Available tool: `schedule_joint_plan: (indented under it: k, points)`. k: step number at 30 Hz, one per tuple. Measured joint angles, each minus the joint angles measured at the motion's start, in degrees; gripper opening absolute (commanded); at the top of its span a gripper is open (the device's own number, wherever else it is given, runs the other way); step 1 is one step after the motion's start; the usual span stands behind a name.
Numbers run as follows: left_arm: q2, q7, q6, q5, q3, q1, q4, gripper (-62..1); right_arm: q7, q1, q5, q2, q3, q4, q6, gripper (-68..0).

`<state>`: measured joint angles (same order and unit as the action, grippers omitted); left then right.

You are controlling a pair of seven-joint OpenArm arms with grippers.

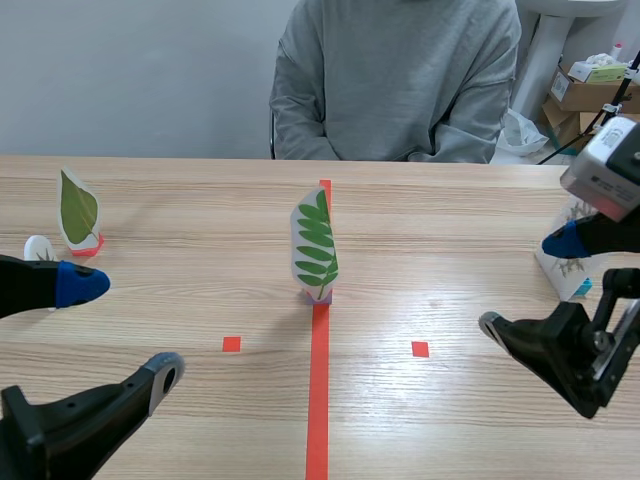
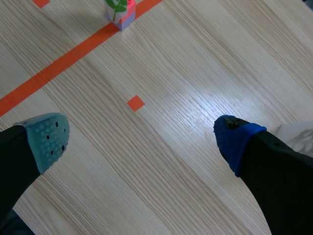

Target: Do the leaf sorting experiment

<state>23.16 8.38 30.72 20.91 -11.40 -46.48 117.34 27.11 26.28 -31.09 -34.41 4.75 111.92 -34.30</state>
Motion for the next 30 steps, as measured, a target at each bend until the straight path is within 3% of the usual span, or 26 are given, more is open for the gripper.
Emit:
schedule_joint_plan:
  k: [4, 6, 8, 13, 17, 22, 26, 30]
  points:
    - [0.00, 0.00, 0.00, 0.00, 0.00, 0.00, 0.00, -4.3, 0.57, -0.04, 0.00, 0.00, 0.00, 0.00, 0.13, -6.7]
    - [0.00, 0.00, 0.00, 0.00, 0.00, 0.00, 0.00, -4.3, 2.51, -0.26, 0.09, 0.00, 0.00, 0.00, 2.01, -6.7]
    - [0.02, 0.00, -0.02, 0.00, 0.00, 0.00, 0.00, -4.3, 4.50, -1.77, 1.81, 0.02, 0.00, -0.17, 2.16, -6.7]
    - [0.02, 0.00, 0.00, 0.00, 0.00, 0.00, 0.00, -4.3, 4.72, -11.41, 1.70, -0.68, -1.51, -6.51, -1.70, -6.7]
    - [0.02, 0.00, 0.00, 0.00, 0.00, 0.00, 0.00, -4.3, 4.48, -21.31, 1.46, -1.84, -7.15, -18.10, -4.37, -6.7]
    - [0.00, 0.00, 0.00, 0.00, 0.00, 0.00, 0.00, -4.3, 3.37, -33.83, 1.20, -1.01, -18.82, -31.19, -6.49, -6.7]
    - [0.02, 0.00, 0.00, 0.00, 0.00, 0.00, 0.00, -4.3, 2.12, -42.86, 1.79, 2.21, -27.10, -39.23, -7.80, -6.7]
    - [0.02, 0.00, 0.00, 0.00, 0.00, 0.00, 0.00, -4.3, -0.92, -49.79, 6.75, 7.41, -33.70, -46.01, -7.74, -6.7]
